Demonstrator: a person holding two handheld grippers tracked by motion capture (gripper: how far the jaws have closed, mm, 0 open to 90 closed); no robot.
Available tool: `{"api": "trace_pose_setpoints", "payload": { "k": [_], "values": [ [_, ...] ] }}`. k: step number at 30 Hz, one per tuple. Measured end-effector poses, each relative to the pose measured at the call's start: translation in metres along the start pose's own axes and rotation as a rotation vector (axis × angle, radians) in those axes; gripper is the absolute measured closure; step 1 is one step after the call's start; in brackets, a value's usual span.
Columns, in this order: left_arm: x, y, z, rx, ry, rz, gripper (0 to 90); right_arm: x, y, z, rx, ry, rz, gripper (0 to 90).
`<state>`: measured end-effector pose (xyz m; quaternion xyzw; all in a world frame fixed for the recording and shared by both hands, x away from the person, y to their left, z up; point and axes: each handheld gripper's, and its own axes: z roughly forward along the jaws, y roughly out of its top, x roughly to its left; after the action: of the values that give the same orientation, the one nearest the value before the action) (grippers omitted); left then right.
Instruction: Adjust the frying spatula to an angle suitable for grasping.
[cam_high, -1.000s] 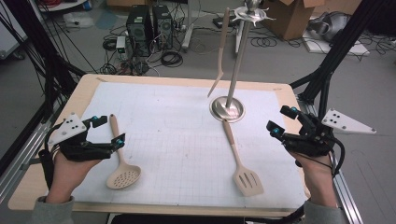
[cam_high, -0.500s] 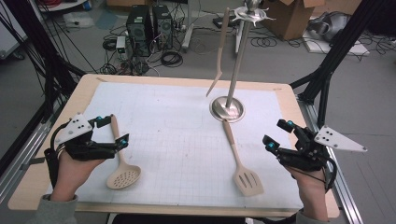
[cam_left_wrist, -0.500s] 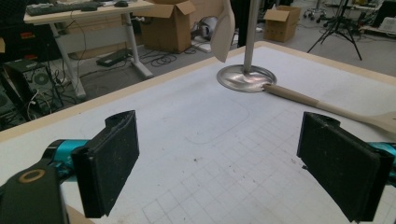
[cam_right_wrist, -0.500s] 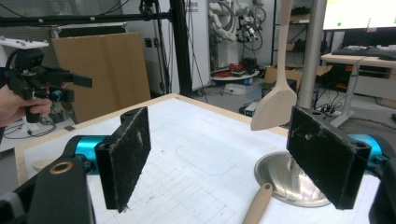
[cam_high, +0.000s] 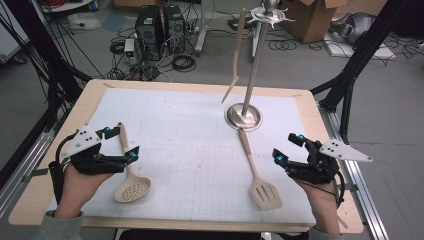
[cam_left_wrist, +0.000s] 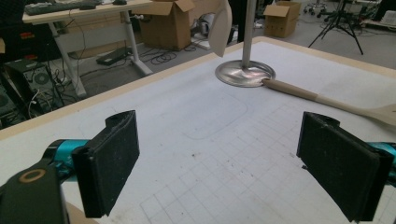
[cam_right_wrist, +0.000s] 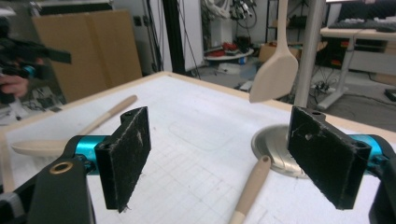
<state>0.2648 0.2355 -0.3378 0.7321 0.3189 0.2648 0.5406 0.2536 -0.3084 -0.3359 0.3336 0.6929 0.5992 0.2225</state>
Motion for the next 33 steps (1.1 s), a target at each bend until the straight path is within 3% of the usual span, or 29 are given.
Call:
{"api": "trace_pose_setpoints", "payload": {
  "k": [12, 18, 24, 27, 33],
  "values": [
    [-0.003, -0.002, -0.006, 0.014, 0.012, 0.007, 13.7, 0.002, -0.015, 0.026, 0.119, -0.034, -0.031, 21.2],
    [-0.003, -0.004, -0.008, 0.021, 0.016, 0.011, 13.8, 0.001, -0.019, 0.036, 0.152, -0.027, -0.023, 24.6],
    [-0.002, -0.007, -0.007, 0.034, 0.019, 0.003, 13.9, -0.005, -0.026, 0.043, 0.206, -0.015, -0.003, 39.0],
    [-0.003, -0.008, -0.007, 0.042, 0.018, 0.004, 14.1, -0.007, -0.031, 0.047, 0.244, 0.0, -0.006, 51.6],
    [-0.003, -0.01, -0.006, 0.054, 0.017, 0.009, 14.2, -0.011, -0.041, 0.057, 0.322, -0.02, -0.009, 73.3]
  ]
}}
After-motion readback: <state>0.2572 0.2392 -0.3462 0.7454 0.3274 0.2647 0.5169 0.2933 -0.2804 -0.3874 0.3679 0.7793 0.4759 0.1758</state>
